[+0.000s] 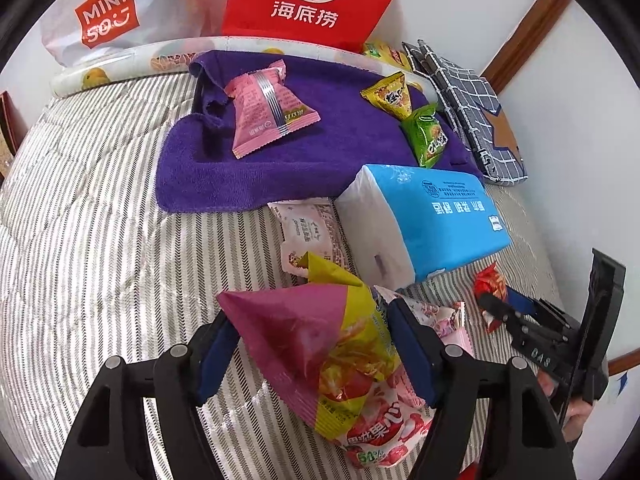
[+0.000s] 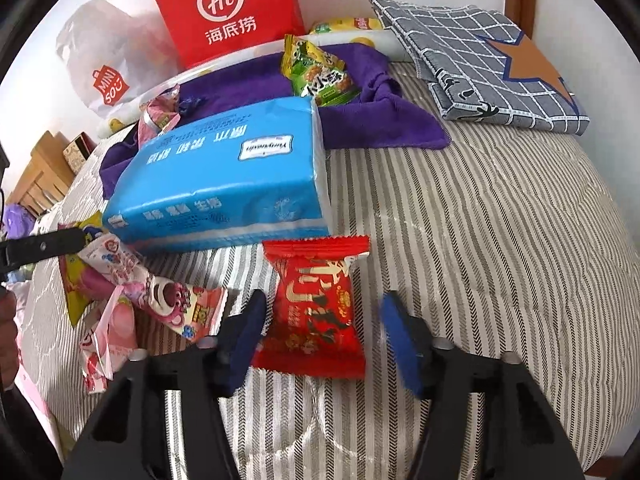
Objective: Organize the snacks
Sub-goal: 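Grasp the red snack packet with the right gripper while the left grasps the pink-yellow bag, then carry the red packet and pink-yellow bag onto the purple towel with both grippers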
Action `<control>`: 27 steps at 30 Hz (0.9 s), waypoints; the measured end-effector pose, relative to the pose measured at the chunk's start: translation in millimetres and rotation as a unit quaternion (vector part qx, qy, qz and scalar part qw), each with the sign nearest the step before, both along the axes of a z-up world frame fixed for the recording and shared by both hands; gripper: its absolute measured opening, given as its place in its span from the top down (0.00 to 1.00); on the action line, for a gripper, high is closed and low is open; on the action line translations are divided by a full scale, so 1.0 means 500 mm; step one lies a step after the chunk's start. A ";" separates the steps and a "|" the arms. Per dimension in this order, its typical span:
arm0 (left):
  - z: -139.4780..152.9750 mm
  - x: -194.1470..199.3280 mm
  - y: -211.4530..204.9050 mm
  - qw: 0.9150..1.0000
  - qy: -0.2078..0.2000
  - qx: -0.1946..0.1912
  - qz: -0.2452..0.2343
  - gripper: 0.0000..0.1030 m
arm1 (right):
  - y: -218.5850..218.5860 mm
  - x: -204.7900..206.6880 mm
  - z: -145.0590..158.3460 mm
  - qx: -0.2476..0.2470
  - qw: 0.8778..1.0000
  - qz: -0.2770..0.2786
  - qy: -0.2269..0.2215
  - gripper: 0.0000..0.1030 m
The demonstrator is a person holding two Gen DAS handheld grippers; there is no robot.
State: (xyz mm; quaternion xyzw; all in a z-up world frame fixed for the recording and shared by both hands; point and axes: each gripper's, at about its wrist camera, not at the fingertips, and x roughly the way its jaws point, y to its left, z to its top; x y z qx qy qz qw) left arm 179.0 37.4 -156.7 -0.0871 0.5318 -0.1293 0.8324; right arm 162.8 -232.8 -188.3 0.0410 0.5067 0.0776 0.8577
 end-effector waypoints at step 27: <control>0.118 -0.054 0.058 0.997 -0.061 -0.011 0.035 0.34 | 0.024 -0.039 0.159 -0.005 0.997 0.013 -0.079 0.60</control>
